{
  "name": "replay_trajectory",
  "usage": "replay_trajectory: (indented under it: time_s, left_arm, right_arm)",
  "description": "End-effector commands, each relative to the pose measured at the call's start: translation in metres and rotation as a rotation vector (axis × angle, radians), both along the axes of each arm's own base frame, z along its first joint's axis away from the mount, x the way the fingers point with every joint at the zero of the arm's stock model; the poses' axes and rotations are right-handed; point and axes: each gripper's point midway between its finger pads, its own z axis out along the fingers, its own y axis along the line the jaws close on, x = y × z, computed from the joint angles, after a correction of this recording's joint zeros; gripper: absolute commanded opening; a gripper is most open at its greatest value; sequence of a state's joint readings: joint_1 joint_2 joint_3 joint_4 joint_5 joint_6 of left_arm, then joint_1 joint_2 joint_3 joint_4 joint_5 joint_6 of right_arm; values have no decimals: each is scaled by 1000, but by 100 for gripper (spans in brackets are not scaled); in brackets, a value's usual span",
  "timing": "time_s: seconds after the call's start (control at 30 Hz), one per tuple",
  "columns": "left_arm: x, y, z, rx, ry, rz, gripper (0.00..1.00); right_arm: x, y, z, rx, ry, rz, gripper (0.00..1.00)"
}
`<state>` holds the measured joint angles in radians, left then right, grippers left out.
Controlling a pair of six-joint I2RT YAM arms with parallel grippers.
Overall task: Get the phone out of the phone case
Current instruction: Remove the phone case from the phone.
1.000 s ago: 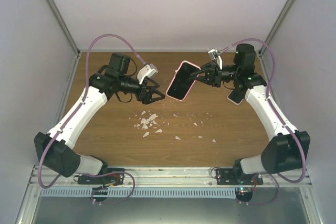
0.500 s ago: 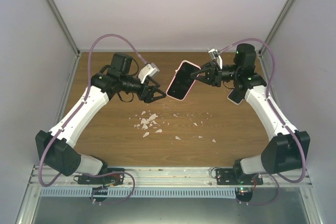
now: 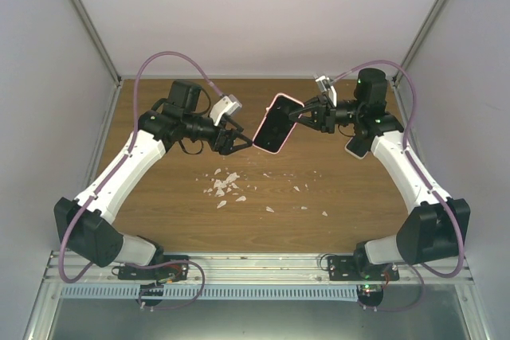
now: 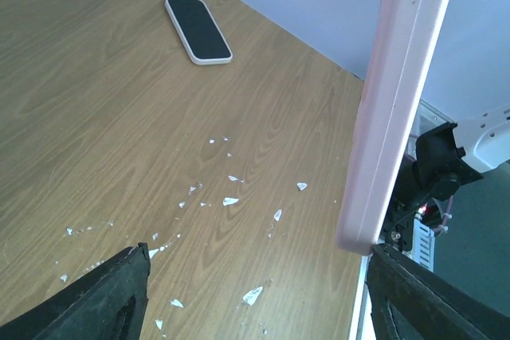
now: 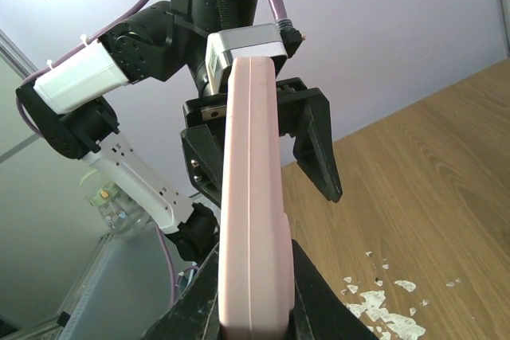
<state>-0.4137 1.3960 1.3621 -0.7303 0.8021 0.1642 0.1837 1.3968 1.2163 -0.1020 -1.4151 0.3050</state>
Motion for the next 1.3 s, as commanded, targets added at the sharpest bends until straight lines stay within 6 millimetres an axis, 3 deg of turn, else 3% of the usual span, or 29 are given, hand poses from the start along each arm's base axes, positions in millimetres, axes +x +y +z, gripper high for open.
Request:
replay_trajectory:
  time_s: [0.0, 0.33, 1.27]
  left_arm:
    - [9, -3, 1, -3, -26, 19, 74]
    - [22, 1, -9, 39, -15, 84, 72]
    - [54, 12, -45, 157, 20, 225, 69]
  right_arm:
    - [-10, -3, 15, 19, -65, 16, 1]
    - [-12, -3, 16, 24, -70, 31, 0]
    - [-43, 5, 22, 52, -92, 176, 1]
